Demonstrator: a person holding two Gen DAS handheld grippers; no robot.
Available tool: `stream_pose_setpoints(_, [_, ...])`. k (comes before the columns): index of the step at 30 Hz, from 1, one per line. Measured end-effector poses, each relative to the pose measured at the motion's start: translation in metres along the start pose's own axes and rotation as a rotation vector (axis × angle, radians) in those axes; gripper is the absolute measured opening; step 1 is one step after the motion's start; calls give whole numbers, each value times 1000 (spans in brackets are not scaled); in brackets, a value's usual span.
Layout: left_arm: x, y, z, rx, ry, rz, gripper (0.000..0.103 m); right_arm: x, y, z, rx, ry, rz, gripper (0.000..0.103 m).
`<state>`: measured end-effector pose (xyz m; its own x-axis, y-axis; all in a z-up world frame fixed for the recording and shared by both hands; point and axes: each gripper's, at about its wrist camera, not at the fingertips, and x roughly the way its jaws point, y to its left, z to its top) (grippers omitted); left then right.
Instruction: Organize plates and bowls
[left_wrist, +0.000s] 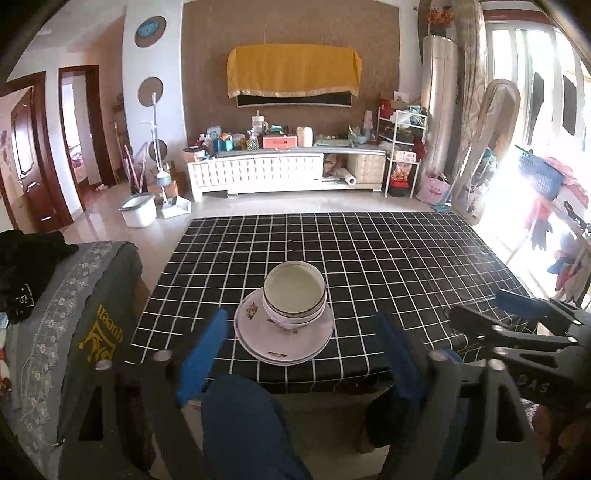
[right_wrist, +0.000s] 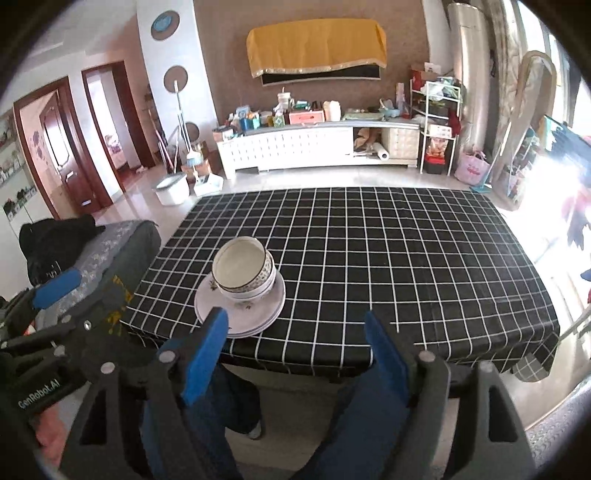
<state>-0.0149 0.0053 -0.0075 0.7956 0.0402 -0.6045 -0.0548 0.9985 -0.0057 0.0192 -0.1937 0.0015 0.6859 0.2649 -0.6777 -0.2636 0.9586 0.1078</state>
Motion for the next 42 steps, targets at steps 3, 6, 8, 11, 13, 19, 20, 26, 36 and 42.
stream_pose_setpoints(3, [-9,1,-5,-16,-7,-16,82,-12,2,-4,-16,-32,-8,85])
stream_pose_setpoints(6, [-18,-4,-11,6,-38,-14,83,-19,8,-6,-47,-59,-24,96])
stream_pose_setpoints(8, [-23,-7,-14,32,-62,10,87,-21,11,-8,-67,-71,-43,99])
stream_pose_setpoints(11, [-23,-5,-17,24,-70,25,91,-24,9,-11,-75,-87,-78,103])
stream_pose_setpoints(13, [-20,-3,-19,15,-56,14,91,-26,7,-13,-71,-96,-80,103])
stream_pose_setpoints(19, [-21,-5,-24,31,-90,38,91,-32,7,-17,-77,-140,-116,103])
stream_pose_setpoints(20, [-23,-5,-25,32,-98,36,91,-35,6,-17,-71,-155,-109,103])
stream_pose_setpoints(26, [-25,-5,-24,27,-104,30,91,-39,6,-17,-78,-180,-121,103])
stream_pose_setpoints(36, [-23,-6,-27,32,-85,23,91,-29,14,-25,-147,-141,-133,103])
stream_pose_setpoints(42, [-24,-3,-26,13,-90,25,102,-32,10,-24,-124,-158,-126,103])
